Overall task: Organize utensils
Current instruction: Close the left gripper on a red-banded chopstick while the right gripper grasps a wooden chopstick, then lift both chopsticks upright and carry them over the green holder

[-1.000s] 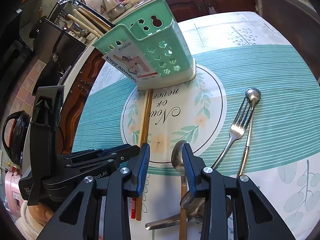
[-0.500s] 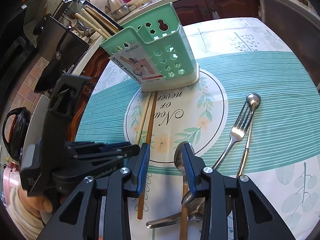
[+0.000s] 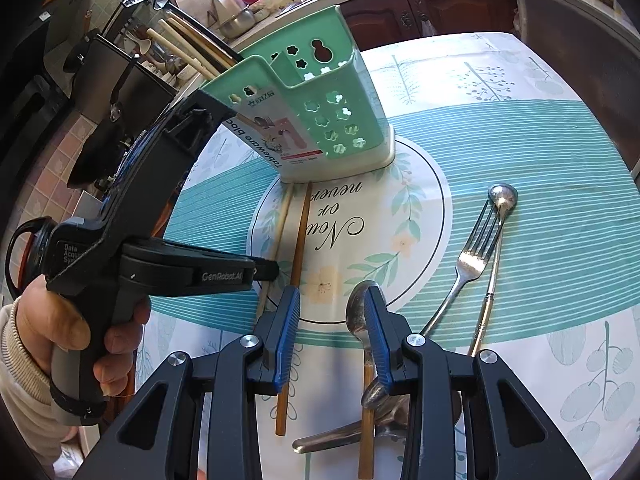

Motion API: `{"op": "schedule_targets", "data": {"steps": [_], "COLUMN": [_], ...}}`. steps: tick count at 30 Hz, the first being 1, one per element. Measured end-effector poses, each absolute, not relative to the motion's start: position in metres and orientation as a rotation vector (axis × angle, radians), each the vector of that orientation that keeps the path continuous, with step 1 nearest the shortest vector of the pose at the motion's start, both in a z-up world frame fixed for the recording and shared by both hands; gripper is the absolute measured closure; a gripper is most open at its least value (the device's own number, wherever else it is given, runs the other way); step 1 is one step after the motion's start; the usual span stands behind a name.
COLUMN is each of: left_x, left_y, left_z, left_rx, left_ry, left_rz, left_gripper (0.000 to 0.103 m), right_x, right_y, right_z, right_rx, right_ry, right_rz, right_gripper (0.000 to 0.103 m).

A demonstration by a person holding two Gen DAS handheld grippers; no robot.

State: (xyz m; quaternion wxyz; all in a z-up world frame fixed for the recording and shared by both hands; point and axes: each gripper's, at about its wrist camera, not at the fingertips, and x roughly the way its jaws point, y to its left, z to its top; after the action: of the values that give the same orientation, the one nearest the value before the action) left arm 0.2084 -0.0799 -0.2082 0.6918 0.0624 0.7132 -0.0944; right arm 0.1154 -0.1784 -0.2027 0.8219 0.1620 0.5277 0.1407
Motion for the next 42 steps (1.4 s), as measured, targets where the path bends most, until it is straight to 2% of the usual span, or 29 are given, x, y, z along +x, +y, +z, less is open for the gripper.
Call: {"op": "schedule_targets", "data": {"steps": [9,14,23,32,42], "left_x": [0.184,0.174,0.134,0.131,0.130], "left_y": [-0.035,-0.010,0.018,0.019,0.029], "left_z": [-0.207,-0.204,-0.199,-0.204,-0.201], "left_rx": [0.065,0.012,-0.017,-0.037,-0.070], "left_ry": [1.561,1.541,1.478,1.474,1.464], "left_rz": [-0.222,-0.224,-0.262,-0.281,-0.309], "left_gripper": [0.100,0.100,0.100,0.099,0.099], "right_x": [0.136,0.165,0.207,0.216,0.222], "right_y": [-0.154,-0.122,-0.077,-0.045,-0.032], "right_z": [-0.204,-0.211,-0.236,-0.248,-0.248], "right_rx": [0.269,0.210,0.073,-0.111,-0.170], "right_ry": [1.174,1.278,1.468,1.514,1.543], "right_rz": [0.324,0.366,0.317,0.244,0.210], "right_gripper": [0.069,0.070,0.077,0.078,0.081]}}
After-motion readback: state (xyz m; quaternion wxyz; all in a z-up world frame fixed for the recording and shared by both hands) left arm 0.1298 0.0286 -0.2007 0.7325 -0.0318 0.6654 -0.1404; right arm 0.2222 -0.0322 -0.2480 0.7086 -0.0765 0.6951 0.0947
